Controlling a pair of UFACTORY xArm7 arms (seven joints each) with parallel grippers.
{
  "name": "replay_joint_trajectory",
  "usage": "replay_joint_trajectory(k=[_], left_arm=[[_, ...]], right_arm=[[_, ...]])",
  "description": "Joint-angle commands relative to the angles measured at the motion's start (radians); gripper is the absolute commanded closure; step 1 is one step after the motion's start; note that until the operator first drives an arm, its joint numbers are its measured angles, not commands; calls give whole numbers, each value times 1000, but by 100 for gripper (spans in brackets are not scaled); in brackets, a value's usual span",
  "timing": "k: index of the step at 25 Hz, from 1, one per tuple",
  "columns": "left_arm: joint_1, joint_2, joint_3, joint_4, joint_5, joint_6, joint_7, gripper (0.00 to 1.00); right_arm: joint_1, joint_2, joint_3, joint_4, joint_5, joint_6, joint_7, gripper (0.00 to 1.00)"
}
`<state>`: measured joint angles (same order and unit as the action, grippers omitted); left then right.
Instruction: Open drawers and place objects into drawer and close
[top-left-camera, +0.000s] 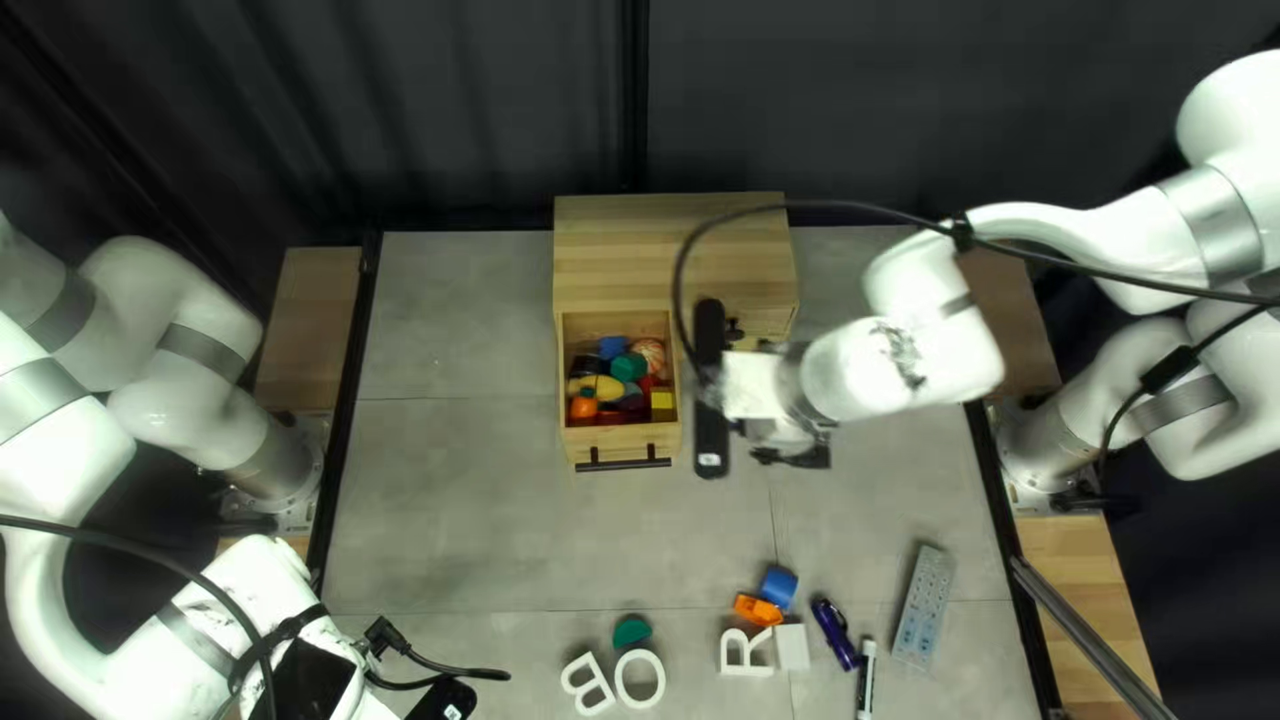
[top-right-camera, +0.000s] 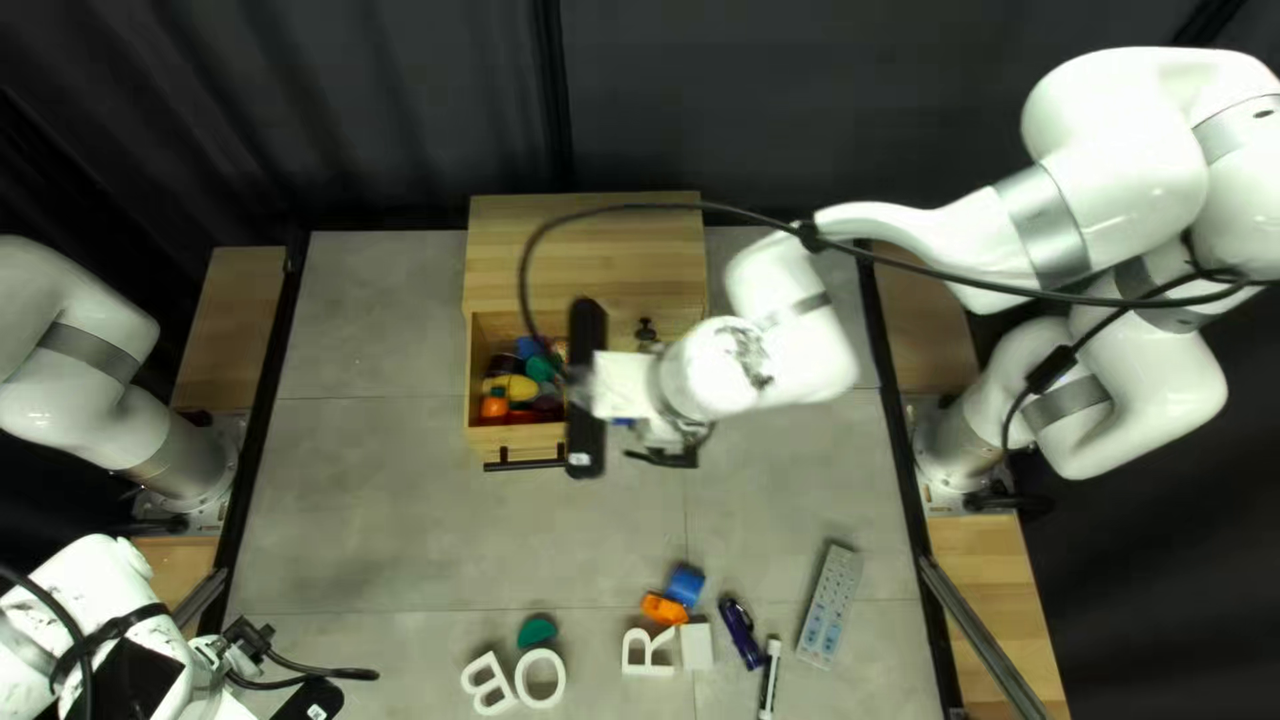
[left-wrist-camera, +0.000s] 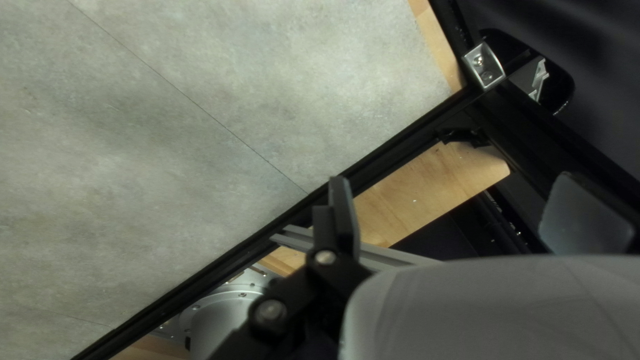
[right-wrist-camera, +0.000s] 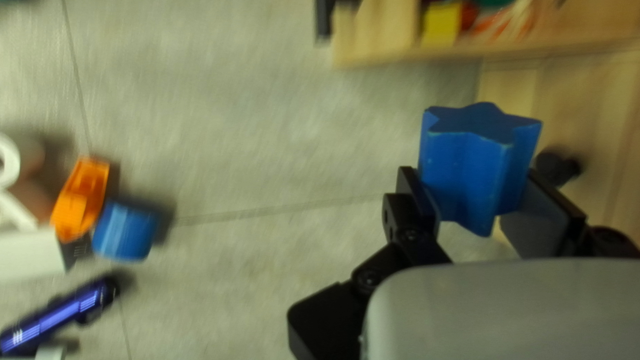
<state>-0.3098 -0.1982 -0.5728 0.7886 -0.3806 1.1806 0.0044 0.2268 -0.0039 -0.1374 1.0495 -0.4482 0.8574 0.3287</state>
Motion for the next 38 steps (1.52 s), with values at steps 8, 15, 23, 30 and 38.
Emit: replay_joint_trajectory(k=[8,15,23,30,38], left_arm=[[0,0,0,0,0,0,0,0],[0,0,0,0,0,0,0,0],[0,0,0,0,0,0,0,0],[0,0,0,0,0,0,0,0],[0,0,0,0,0,0,0,0]], right_arm=[[-79,190,-32,119,25,-217,-140,0],[-23,164,-8,108,18,-65,-29,0],[57,-23,108,-63,58,224,391,0],[152,-131,217,-182,160,314,597,0],[176,-134,238,-259,226,226,617,0]])
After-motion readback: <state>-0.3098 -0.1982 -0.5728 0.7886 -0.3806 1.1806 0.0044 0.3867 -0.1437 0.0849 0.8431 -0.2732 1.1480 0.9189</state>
